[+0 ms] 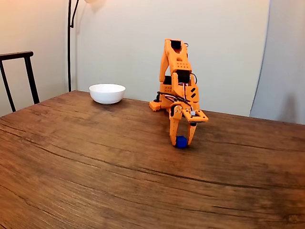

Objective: Grasp the cube and drop it in the bowl

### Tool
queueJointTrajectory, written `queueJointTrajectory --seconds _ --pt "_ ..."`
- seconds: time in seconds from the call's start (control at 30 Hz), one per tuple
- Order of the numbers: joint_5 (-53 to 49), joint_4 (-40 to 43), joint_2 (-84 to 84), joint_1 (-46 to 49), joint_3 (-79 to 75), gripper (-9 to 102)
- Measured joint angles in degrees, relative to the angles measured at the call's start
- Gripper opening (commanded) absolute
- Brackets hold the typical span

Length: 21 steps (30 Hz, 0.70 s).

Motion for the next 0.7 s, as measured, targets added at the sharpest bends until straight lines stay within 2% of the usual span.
queueJointTrajectory --seconds 0.7 --pt "-0.5 0.0 -0.1 0.6 -0.3 7"
